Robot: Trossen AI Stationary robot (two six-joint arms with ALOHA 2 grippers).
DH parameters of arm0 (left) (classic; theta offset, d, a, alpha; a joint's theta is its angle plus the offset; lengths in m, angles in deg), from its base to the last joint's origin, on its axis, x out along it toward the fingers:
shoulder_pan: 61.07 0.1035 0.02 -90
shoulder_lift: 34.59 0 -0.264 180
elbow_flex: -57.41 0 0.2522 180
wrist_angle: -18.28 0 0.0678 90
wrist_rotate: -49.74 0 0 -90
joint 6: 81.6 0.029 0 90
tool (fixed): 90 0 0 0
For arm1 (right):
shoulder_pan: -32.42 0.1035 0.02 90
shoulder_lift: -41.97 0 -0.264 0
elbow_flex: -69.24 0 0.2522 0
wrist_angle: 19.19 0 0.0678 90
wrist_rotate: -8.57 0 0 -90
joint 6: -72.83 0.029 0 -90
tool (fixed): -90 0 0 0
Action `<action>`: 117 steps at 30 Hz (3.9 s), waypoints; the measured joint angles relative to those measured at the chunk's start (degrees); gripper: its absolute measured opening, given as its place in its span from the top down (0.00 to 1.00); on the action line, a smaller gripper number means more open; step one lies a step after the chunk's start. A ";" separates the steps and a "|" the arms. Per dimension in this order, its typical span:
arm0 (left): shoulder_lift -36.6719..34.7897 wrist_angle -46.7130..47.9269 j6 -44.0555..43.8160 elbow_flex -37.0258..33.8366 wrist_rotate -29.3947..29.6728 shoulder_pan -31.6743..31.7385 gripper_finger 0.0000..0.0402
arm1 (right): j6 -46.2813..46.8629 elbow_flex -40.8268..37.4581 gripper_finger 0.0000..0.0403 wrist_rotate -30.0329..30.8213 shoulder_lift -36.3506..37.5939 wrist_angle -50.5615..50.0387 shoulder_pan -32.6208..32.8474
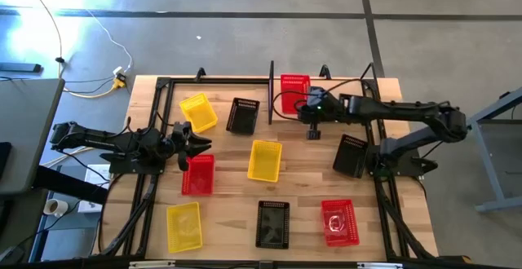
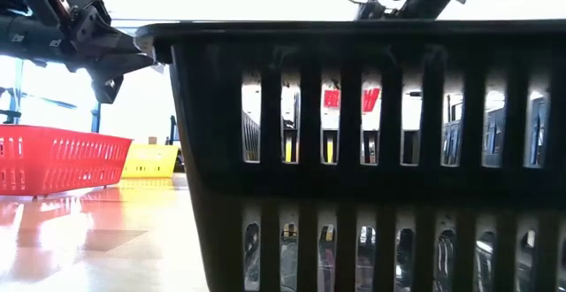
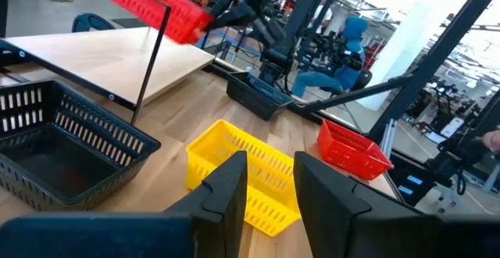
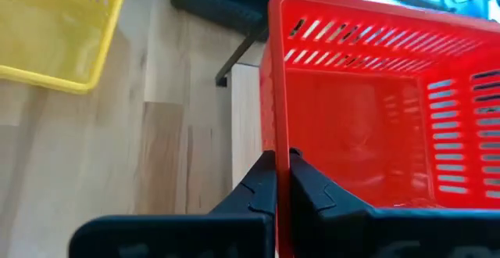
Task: Stack baskets on shelf by color
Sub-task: Put the middle red bin on the shelf, then put the right yellow bin on the shelf
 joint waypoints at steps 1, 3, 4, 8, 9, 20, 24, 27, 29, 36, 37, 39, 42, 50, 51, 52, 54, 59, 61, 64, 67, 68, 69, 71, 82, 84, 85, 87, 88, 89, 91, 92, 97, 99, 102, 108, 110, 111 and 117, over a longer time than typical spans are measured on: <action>0.00 0.02 0.00 0.00 0.00 0.02 0.76 | 0.00 0.00 1.00 -0.28 -1.05 0.40 -0.24; -0.01 0.06 0.00 -0.01 0.00 0.00 0.76 | 0.00 0.00 1.00 -0.26 -3.02 0.67 -0.57; -0.01 0.12 0.00 -0.02 0.00 0.01 0.76 | 0.01 0.00 1.00 -0.29 -3.86 1.19 -0.59; 0.00 0.20 0.00 -0.02 0.00 0.02 0.76 | 0.01 0.00 1.00 -0.94 -7.06 2.92 -0.55; -0.02 0.20 0.00 -0.02 0.00 0.00 0.76 | 0.00 0.00 1.00 -0.95 -7.78 3.59 -0.56; -0.02 0.20 0.00 -0.02 -0.02 0.00 0.76 | 2.66 0.00 1.00 -0.28 -12.40 5.11 -1.59; -0.02 0.18 0.00 -0.01 -0.02 0.01 0.76 | 3.02 0.00 1.00 -0.26 -12.55 5.43 -2.37; -0.01 0.17 0.00 -0.02 -0.02 0.01 0.76 | 3.02 0.00 1.00 -0.26 -12.55 6.05 -2.79; 0.00 0.18 0.00 -0.02 -0.02 0.00 0.76 | 2.97 0.00 1.00 -0.25 -12.55 6.48 -2.82; -0.02 0.17 0.00 -0.02 -0.02 0.02 0.76 | 1.67 0.00 0.94 -0.24 -12.55 6.85 -2.80; 0.00 0.15 0.00 -0.02 -0.04 0.00 0.76 | 1.67 0.00 0.93 -0.24 -12.55 6.83 -2.80; 0.00 0.15 0.00 -0.01 -0.04 0.02 0.76 | 1.76 0.00 0.89 -0.22 -12.55 6.83 -2.80; 0.00 -0.05 0.00 -0.02 -0.04 0.02 0.76 | 1.93 0.00 0.84 -0.16 -12.55 6.84 -2.80; -0.01 -0.34 -0.20 -0.01 -0.07 0.02 0.76 | 3.32 0.07 0.80 0.35 -12.01 7.32 -2.43; 0.00 -0.39 -0.24 -0.02 -0.09 0.02 0.76 | 4.19 0.36 0.80 0.37 -11.81 6.80 -2.35; 0.00 -0.55 -0.70 -0.02 -0.13 0.00 0.76 | 4.79 0.76 0.80 0.65 -11.68 6.60 -2.32; -0.01 -0.84 -2.12 -0.02 -0.15 0.01 0.76 | 5.15 1.76 0.80 1.26 -11.66 6.09 -2.23; 0.00 -2.72 -5.45 0.00 -0.13 0.02 0.76 | 7.91 4.84 0.80 2.56 -11.65 0.00 -2.00; 0.00 -3.84 -7.38 0.19 -0.11 0.00 0.76 | 10.09 6.55 0.80 2.56 -11.65 -2.76 -1.61; -0.02 -6.05 -8.70 0.53 0.51 0.01 0.76 | 12.05 8.89 0.80 2.56 -11.65 -5.53 -0.63; -0.02 -9.19 -8.61 0.53 1.42 0.02 0.76 | 12.97 11.33 0.80 2.78 -11.65 -6.83 0.64; -0.02 -10.03 -8.61 0.55 1.58 0.02 0.76 | 13.90 12.10 0.80 2.78 -11.65 -7.38 1.13; 0.00 -10.77 -8.61 0.55 1.65 0.02 0.76 | 15.13 12.89 0.80 2.78 -11.65 -8.09 1.60; 0.00 -11.28 -8.61 1.09 1.85 0.01 0.76 | 17.91 14.61 0.80 2.78 -11.64 -9.81 2.68; 8.10 0.84 -9.10 15.25 7.28 0.02 0.76 | 37.09 21.46 0.80 0.00 -11.60 -17.84 11.72; 10.83 4.89 -10.74 18.41 7.23 0.00 0.76 | 39.59 22.02 0.80 -0.09 -11.57 -18.34 13.40; 12.28 6.83 -11.59 19.79 6.98 0.02 0.76 | 40.55 22.25 0.80 -0.11 -11.57 -18.58 14.25; 15.42 10.62 -13.10 22.45 6.93 0.02 0.76 | 42.00 22.53 0.80 -0.09 -11.57 -18.66 15.81; 17.06 12.09 -13.73 23.63 6.88 0.02 0.76 | 42.56 22.53 0.80 -0.11 -11.57 -18.75 16.53; 18.72 13.43 -14.69 24.69 6.86 0.00 0.76 | 43.01 22.53 0.80 -0.14 -11.57 -18.99 17.18; 21.97 15.34 -17.59 26.40 6.98 0.02 0.76 | 43.92 22.53 0.80 -0.32 -11.57 -19.45 18.33; 23.76 15.71 -19.03 27.24 7.15 0.02 0.76 | 44.19 22.53 0.80 -0.35 -11.57 -19.77 18.83; 31.83 16.83 -28.62 29.96 6.80 0.02 0.76 | 44.62 22.53 0.80 -0.45 -11.57 -22.18 20.66; 35.01 16.74 -32.74 31.12 5.38 0.02 0.76 | 44.62 22.53 0.80 -1.20 -11.57 -23.26 21.25; 39.65 16.80 -35.62 33.19 2.93 0.00 0.76 | 44.62 22.53 0.80 -2.69 -11.57 -24.09 21.83; 48.77 16.70 -36.02 38.93 1.21 0.00 0.76 | 44.62 22.53 0.80 -2.90 -11.57 -25.48 22.53; 51.75 16.97 -36.02 40.52 1.20 0.00 0.76 | 44.94 22.53 0.80 -3.43 -11.57 -26.03 22.51; 53.34 16.97 -36.13 41.20 1.21 0.00 0.76 | 45.28 22.53 0.80 -3.43 -11.57 -26.20 22.51; 61.69 16.95 -40.33 43.28 1.22 0.00 0.76 | 45.46 22.53 0.80 -3.44 -11.57 -26.20 22.51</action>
